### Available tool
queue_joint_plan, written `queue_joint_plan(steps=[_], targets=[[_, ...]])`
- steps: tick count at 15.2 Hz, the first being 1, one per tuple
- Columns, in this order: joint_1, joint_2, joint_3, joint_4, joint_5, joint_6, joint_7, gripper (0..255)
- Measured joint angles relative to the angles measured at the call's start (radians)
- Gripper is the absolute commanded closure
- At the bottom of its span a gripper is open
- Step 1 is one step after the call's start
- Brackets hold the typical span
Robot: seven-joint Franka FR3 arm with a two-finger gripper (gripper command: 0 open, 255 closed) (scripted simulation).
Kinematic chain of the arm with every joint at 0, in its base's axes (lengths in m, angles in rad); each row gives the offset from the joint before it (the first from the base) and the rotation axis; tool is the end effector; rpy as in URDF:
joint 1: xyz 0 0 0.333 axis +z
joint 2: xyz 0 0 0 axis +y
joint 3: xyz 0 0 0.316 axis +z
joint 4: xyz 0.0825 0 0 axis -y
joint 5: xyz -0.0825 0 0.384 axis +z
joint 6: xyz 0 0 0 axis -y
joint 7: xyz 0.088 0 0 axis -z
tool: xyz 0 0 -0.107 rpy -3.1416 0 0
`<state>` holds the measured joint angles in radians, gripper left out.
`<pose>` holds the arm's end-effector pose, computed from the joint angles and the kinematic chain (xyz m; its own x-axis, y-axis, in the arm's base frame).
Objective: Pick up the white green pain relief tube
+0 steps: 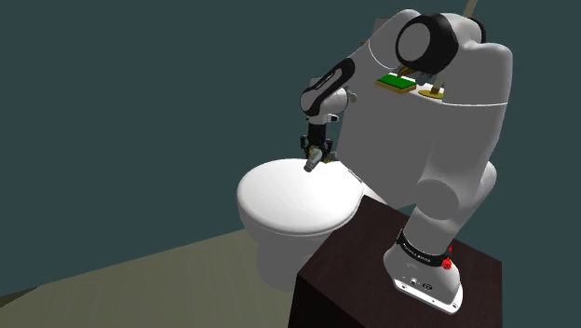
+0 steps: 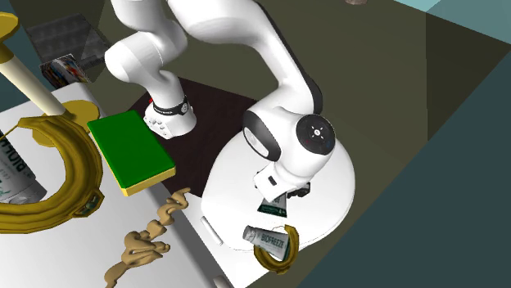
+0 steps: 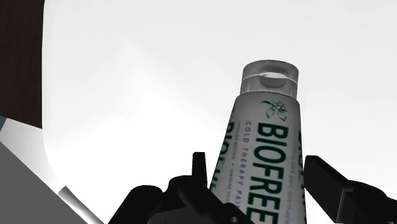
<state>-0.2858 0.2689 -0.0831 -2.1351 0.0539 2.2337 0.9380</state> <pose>0.5150 -0.1972 0.2671 0.2179 -0.9696 -0.1111 -0.9645 -0.2313 0.1274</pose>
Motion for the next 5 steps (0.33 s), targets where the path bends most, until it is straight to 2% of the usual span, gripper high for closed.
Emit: queue_joint_plan(steps=[5], targets=[[0.001,-0.042,-0.002,0.016,-0.006,-0.057,0.005,255]])
